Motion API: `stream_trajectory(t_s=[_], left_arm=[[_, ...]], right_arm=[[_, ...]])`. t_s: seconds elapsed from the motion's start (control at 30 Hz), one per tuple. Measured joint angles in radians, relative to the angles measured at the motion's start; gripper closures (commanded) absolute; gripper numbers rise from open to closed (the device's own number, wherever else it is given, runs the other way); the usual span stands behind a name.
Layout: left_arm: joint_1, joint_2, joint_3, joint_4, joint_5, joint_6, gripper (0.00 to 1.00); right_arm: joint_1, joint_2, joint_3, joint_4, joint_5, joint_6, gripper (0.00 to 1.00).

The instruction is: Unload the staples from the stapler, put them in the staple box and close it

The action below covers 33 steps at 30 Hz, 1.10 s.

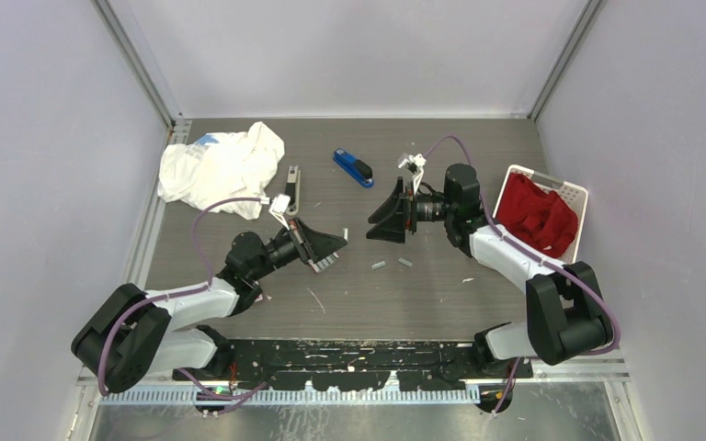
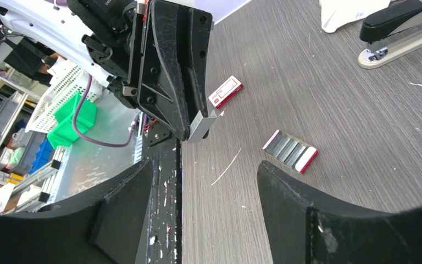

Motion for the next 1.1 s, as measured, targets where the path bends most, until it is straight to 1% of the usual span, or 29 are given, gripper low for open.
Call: stream_trajectory(t_s=[0.17, 0.53, 0.77, 0.9, 1.1], left_arm=[[0.0, 0.001, 0.0, 0.001, 0.0, 0.0, 0.88], [0.0, 0.035, 0.0, 0.055, 0.0, -0.027, 0.89], [-0.002, 0.069, 0.0, 0.114, 0.003, -0.053, 0.89], [-0.009, 0.086, 0.0, 0.121, 0.01, -0.057, 0.89], [-0.018, 0.095, 0.001, 0.161, 0.025, -0.063, 0.89]], right_arm=[[0.0, 0.0, -0.001, 0.021, 0.001, 0.031, 0.24], [0.0, 0.005, -0.058, 0.191, 0.036, 0.203, 0.26], [0.05, 0.049, -0.066, 0.24, 0.079, 0.254, 0.27], [0.09, 0.08, -0.066, 0.257, 0.087, 0.284, 0.34], [0.097, 0.087, -0.066, 0.31, 0.091, 0.332, 0.43]])
